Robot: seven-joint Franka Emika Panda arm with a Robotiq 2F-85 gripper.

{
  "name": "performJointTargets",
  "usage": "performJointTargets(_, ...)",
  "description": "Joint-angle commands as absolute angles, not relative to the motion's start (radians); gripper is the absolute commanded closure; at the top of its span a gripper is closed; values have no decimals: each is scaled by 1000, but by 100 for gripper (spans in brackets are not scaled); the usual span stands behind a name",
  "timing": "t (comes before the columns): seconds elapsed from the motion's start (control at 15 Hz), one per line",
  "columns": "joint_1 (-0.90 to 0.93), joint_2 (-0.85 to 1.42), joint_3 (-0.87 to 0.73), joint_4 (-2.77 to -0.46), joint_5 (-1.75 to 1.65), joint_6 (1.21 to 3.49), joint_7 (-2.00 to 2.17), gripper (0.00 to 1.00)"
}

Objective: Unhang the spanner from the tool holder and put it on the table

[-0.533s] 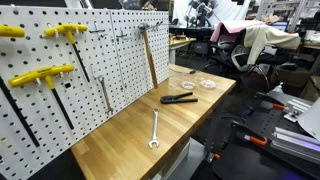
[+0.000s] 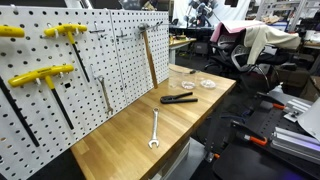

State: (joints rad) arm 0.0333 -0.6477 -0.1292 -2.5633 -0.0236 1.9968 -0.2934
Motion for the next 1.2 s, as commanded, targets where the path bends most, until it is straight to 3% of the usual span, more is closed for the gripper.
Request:
performJointTargets(0.0,89,-611,-81,-2592,34,2127,-282,0)
performJointTargets(0.27,199,-580,-28,-2628,134,2261,-310,0)
performJointTargets(0.8,184,-574,-20,-2613,112,2215,-274,0)
performJointTargets(1.13,305,-606,-1,-2665,249,2321,-325,0)
